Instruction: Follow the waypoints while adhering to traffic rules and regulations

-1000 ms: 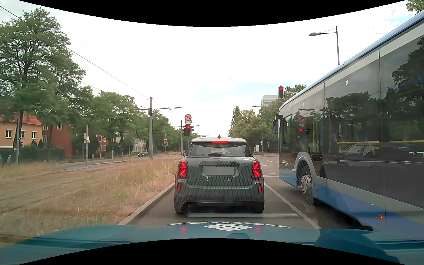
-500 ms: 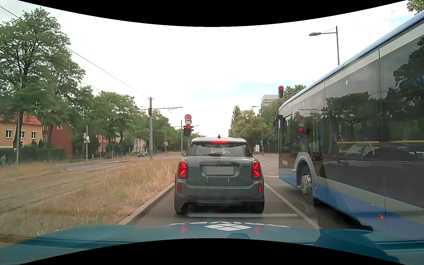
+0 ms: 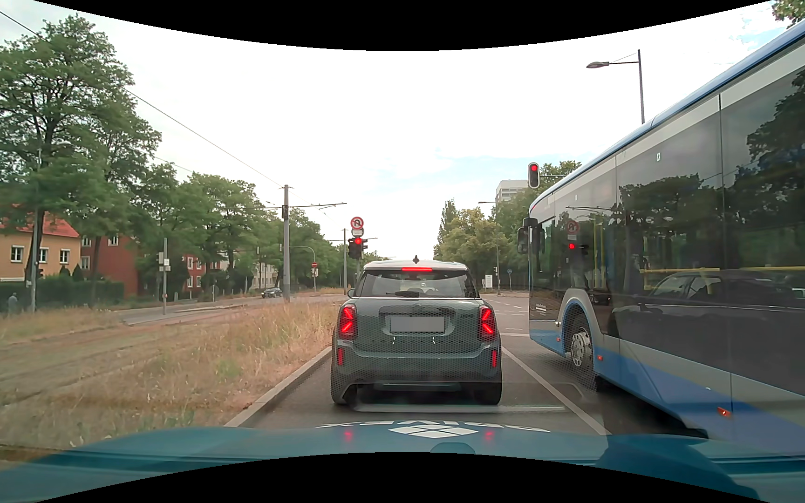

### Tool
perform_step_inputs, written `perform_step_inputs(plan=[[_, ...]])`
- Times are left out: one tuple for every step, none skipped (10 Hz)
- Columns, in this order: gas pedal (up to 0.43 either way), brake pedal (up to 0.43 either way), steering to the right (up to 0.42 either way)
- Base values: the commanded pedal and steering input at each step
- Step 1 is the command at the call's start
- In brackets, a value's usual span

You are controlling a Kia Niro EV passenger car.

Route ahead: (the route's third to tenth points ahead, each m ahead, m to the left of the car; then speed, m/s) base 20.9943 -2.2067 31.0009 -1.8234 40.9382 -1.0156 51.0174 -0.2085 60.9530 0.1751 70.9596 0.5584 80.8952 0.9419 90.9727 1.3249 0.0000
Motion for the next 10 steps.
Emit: perform_step_inputs(plan=[[0.0, 0.226, -0.003], [0.0, 0.22, -0.002], [0.0, 0.226, -0.002], [0.0, 0.22, -0.002], [0.0, 0.226, -0.003], [0.0, 0.226, -0.003], [0.0, 0.226, -0.003], [0.0, 0.226, -0.003], [0.0, 0.226, -0.003], [0.0, 0.226, -0.003]])
